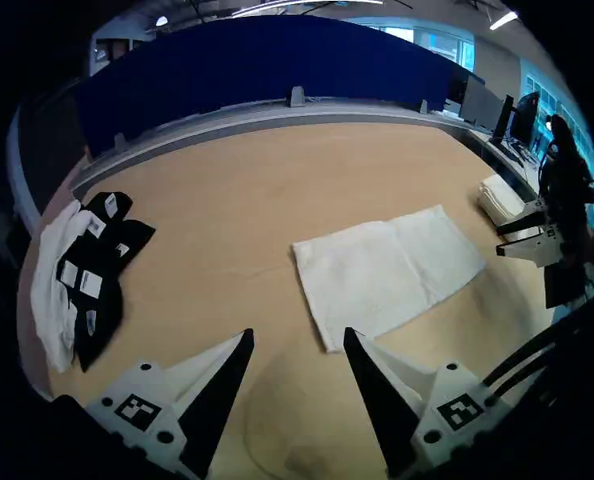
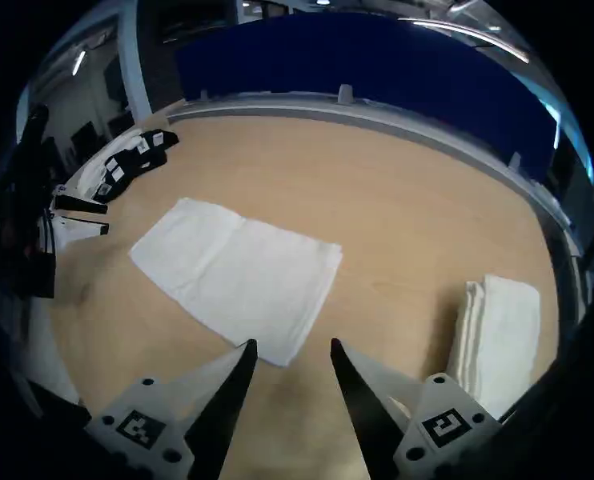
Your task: Fold towel
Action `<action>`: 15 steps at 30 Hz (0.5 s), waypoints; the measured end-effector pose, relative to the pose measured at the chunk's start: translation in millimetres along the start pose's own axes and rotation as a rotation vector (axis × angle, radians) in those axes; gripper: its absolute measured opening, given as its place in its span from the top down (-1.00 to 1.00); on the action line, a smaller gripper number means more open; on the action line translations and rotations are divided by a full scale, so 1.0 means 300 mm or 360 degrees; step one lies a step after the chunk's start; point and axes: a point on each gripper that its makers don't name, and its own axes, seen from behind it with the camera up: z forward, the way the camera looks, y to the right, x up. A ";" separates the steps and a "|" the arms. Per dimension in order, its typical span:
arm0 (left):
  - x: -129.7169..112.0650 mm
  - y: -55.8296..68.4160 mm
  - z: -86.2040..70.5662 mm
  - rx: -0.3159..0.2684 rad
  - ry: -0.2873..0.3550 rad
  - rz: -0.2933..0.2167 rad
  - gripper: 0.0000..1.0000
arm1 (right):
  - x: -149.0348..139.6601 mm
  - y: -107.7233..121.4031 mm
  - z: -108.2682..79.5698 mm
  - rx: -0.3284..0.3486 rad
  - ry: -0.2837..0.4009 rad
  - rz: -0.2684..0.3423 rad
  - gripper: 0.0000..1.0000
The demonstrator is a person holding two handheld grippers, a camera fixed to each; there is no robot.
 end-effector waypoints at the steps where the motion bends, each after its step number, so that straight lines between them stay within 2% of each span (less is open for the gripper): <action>1: -0.007 -0.004 -0.011 0.0010 0.0001 -0.0004 -0.65 | -0.003 -0.003 0.003 0.0009 -0.0006 -0.0010 -0.44; 5: -0.046 -0.023 -0.062 0.0055 0.0000 -0.0026 -0.66 | -0.017 -0.017 0.019 0.0040 -0.0039 -0.0061 -0.45; 15: -0.170 -0.077 -0.197 0.0165 -0.0027 -0.0151 -0.66 | -0.047 -0.050 0.053 0.0103 -0.0126 -0.0208 -0.48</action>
